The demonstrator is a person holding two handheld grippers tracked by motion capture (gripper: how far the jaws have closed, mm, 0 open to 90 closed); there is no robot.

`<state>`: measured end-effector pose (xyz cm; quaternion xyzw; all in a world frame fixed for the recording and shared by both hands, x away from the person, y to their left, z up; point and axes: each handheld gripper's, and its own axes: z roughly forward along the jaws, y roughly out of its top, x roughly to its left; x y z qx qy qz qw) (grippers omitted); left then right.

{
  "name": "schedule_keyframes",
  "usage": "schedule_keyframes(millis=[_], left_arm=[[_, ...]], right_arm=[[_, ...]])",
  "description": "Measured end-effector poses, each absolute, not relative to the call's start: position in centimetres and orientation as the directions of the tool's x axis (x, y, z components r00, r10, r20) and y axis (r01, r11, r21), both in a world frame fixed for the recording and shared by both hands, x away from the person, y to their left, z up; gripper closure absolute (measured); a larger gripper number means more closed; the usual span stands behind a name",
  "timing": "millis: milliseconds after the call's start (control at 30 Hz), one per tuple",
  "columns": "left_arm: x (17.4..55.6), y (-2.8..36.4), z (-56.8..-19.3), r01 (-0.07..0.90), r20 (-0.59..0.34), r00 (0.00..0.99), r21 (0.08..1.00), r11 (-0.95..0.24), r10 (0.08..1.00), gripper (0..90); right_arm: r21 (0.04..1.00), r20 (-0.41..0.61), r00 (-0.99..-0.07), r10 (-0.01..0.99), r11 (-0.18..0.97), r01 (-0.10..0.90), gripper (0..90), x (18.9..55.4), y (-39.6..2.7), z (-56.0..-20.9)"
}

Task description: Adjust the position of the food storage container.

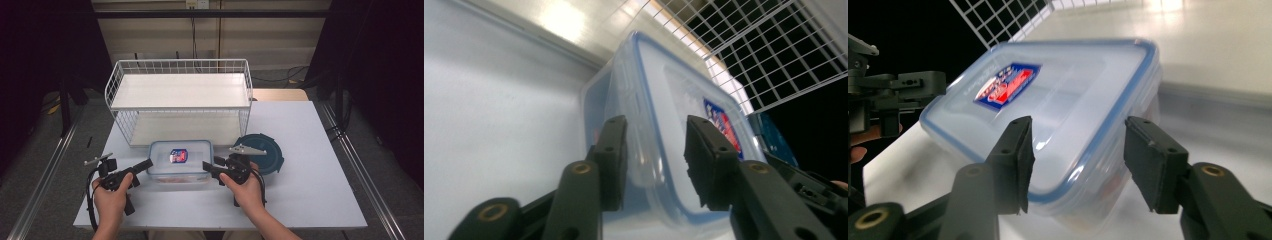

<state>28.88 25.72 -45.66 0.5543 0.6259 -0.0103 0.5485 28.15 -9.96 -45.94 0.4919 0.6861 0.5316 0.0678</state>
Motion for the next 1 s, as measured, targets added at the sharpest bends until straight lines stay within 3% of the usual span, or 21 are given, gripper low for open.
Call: schedule_keyframes(millis=[200, 467, 633, 700, 1000], left_arm=[[30.4, 25.6, -45.6, 0.683, -0.69, 0.205, 0.608, 0.404, 0.694, 57.6], [31.6, 26.0, -46.3, 0.673, -0.673, 0.196, 0.621, 0.402, 0.713, 50.5], [31.7, 26.1, -46.5, 0.679, -0.691, 0.195, 0.607, 0.413, 0.696, 40.5], [31.7, 26.1, -46.5, 0.682, -0.697, 0.192, 0.601, 0.417, 0.69, 34.7], [31.1, 26.6, -46.4, 0.681, -0.709, 0.204, 0.598, 0.422, 0.675, 31.5]], right_arm=[[0.805, 0.416, -0.473, 0.777, -0.073, 0.588, 47.3, 29.0, -10.0, -45.8], [0.804, 0.415, -0.462, 0.784, -0.079, 0.589, 47.3, 29.9, -9.7, -46.0], [0.8, 0.421, -0.448, 0.789, -0.09, 0.593, 41.8, 30.1, -9.2, -46.1], [0.797, 0.422, -0.443, 0.791, -0.09, 0.598, 32.2, 30.0, -8.7, -46.0], [0.761, 0.463, -0.405, 0.788, -0.119, 0.638, 22.6, 29.6, -8.0, -46.5]])
